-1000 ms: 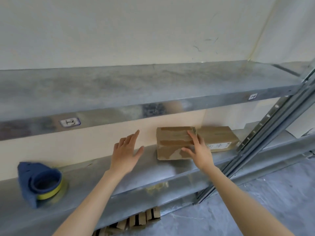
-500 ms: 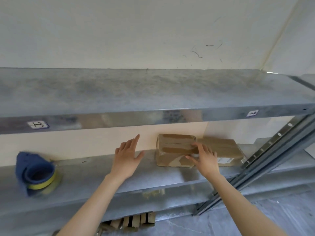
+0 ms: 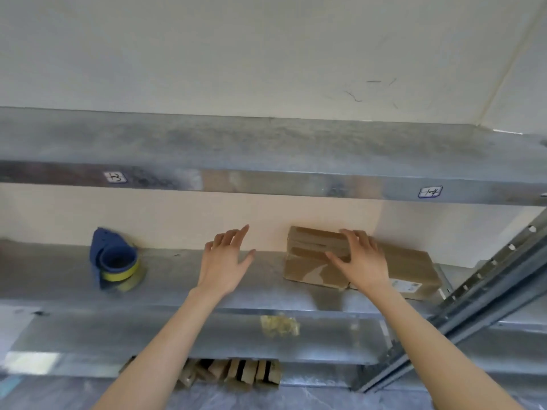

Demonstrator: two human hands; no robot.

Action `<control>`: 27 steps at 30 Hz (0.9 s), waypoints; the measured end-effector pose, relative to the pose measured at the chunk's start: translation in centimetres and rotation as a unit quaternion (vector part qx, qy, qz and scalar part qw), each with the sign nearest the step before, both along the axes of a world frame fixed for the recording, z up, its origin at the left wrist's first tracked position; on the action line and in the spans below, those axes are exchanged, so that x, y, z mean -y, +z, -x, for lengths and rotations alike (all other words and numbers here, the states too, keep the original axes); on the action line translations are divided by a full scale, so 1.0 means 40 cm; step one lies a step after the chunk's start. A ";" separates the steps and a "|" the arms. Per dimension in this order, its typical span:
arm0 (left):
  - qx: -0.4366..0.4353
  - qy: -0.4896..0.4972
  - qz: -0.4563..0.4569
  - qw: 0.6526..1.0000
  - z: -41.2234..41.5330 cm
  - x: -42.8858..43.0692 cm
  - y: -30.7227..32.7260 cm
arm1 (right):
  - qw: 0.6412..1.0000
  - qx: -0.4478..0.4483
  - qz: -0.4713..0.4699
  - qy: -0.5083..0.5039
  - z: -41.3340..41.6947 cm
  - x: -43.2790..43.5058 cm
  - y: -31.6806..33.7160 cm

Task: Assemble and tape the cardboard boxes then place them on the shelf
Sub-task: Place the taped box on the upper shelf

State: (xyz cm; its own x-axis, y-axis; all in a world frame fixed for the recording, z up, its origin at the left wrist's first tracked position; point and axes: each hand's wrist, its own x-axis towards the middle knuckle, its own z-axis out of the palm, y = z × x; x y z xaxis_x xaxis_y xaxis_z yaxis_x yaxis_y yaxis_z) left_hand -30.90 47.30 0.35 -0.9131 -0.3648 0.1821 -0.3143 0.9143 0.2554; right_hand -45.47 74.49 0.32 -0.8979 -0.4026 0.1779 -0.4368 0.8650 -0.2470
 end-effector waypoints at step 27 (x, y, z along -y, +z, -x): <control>-0.050 0.272 0.100 0.956 -0.728 0.667 0.109 | 0.946 -0.003 0.003 0.323 -0.534 1.047 0.124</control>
